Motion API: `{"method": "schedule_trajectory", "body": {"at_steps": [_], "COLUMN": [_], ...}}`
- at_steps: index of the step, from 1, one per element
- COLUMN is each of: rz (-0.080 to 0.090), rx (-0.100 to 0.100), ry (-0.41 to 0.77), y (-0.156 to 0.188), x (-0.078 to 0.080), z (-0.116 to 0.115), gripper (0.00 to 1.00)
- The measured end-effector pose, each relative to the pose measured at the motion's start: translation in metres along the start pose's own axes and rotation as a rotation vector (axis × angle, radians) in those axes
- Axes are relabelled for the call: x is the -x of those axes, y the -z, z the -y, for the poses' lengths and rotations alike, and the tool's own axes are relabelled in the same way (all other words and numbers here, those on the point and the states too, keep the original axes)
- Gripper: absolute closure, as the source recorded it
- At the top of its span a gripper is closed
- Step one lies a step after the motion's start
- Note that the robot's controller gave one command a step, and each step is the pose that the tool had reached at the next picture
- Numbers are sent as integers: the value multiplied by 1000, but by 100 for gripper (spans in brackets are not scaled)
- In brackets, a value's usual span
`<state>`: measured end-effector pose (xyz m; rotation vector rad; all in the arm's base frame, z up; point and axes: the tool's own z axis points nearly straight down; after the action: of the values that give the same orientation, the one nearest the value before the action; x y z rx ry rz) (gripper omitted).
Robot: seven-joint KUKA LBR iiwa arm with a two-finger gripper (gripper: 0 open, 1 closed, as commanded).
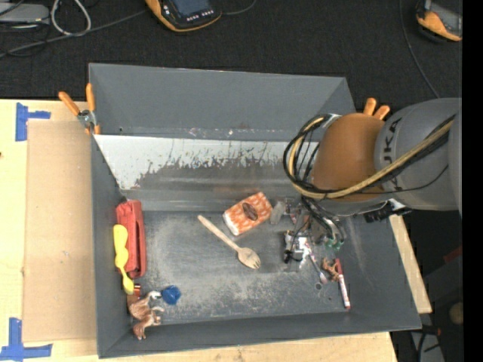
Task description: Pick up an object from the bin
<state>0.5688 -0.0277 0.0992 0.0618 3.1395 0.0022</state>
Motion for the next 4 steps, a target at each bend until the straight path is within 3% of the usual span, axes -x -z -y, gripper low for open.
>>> {"method": "schedule_trajectory", "body": {"at_steps": [1,2,3,4], "rz": [5,-6,1,0], "rx": [-2,0,-1,2], "ry": [-337,-433,-581,-727], "y": [20,5,-32,-29], "x": [-1,-11,-22,-33], "z": [-49,-70,-59,-83], "gripper": [0,0,0,100]}}
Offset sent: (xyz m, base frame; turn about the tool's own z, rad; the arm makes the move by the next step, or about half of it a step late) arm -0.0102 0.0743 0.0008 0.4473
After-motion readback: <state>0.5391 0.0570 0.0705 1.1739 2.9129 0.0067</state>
